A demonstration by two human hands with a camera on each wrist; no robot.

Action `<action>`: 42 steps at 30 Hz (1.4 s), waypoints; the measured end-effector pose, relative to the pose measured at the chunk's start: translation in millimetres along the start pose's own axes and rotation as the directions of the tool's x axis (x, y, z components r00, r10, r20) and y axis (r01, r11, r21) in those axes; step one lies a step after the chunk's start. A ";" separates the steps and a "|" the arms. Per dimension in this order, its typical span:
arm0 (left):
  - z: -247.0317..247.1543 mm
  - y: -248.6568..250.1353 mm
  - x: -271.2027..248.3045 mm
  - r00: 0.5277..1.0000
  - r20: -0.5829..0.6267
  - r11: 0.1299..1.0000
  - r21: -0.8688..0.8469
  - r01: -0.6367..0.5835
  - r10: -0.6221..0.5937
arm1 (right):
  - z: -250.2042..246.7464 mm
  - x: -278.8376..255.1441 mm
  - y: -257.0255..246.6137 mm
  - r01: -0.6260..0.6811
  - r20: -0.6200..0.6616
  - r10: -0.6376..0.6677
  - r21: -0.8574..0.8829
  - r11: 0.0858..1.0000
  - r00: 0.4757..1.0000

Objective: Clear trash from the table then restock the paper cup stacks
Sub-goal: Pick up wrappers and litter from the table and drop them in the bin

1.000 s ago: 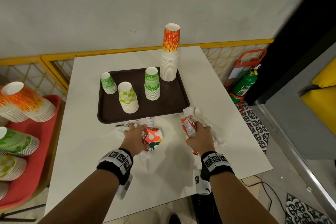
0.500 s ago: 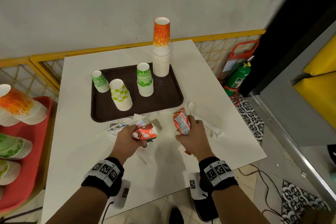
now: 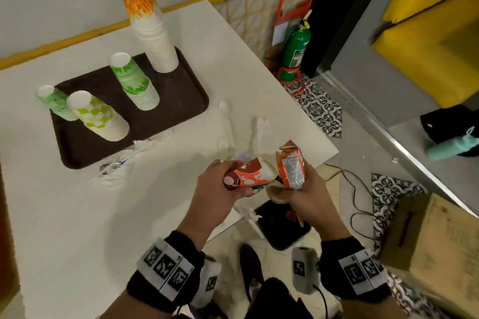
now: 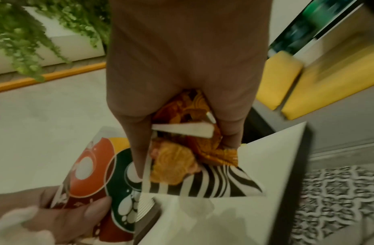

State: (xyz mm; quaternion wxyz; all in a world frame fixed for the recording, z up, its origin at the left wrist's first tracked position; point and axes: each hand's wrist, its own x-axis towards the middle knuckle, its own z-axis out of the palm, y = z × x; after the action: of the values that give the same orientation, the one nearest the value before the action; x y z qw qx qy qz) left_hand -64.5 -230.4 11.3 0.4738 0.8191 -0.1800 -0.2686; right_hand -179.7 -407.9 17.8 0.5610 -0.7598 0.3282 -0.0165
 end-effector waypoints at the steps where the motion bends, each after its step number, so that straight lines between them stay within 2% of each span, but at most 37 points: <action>1: 18.2 2.1 0.2 0.999 0.034 1.000 -0.010 -0.018 0.018 | -14.9 -5.1 12.8 -0.035 -0.013 0.036 0.071 0.997 0.999; 3: 59.6 3.8 -1.9 0.992 0.119 0.999 -0.013 -0.048 0.050 | -41.8 -14.9 44.7 -0.102 -0.035 0.110 0.179 0.979 0.993; 5: 105.4 -2.2 -2.6 0.974 0.217 0.998 -0.001 -0.064 0.063 | -58.2 -16.2 86.4 -0.136 -0.083 0.156 0.210 0.968 0.984; 9: 189.4 -47.5 8.8 0.939 0.344 0.998 0.057 -0.017 -0.003 | -51.8 5.9 189.8 -0.279 -0.134 0.312 0.218 0.935 0.941; 14: 248.3 -132.6 48.7 0.926 0.369 0.982 0.187 0.009 -0.079 | -11.2 56.7 313.4 -0.424 -0.088 0.441 0.165 0.890 0.893; 19: 289.3 -212.1 95.7 0.912 0.381 0.954 0.297 0.037 -0.154 | 31.5 101.7 398.0 -0.525 0.015 0.526 0.102 0.845 0.850; 22: 300.2 -247.2 115.7 0.895 0.400 0.929 0.368 0.043 -0.199 | 52.4 122.5 441.4 -0.589 0.065 0.587 0.035 0.807 0.807; 26: 302.3 -276.8 125.0 0.896 0.379 0.899 0.435 0.048 -0.231 | 61.8 138.2 460.8 -0.650 0.036 0.650 -0.023 0.760 0.759; 32: 305.9 -287.3 121.6 0.885 0.379 0.880 0.470 0.068 -0.271 | 56.2 123.1 462.6 -0.654 -0.005 0.661 -0.149 0.741 0.750; 37: 334.5 -301.8 125.3 0.873 0.388 0.892 0.439 0.107 -0.296 | 51.7 86.1 461.8 -0.640 -0.005 0.647 -0.156 0.752 0.762; 39: 346.7 -304.6 130.4 0.863 0.418 0.904 0.418 0.095 -0.284 | 49.6 64.3 467.4 -0.666 0.015 0.672 -0.113 0.737 0.741; 42: 360.7 -322.1 134.9 0.822 0.492 0.886 0.462 0.031 -0.285 | 45.5 26.9 474.1 -0.724 0.078 0.734 -0.125 0.679 0.675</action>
State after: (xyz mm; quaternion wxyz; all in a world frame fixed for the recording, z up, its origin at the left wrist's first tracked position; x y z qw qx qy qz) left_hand -165.1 -393.0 -452.9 0.1831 0.8044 -0.2925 -0.4835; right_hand -368.4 -457.1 -417.6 0.5074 -0.5884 0.5694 0.2685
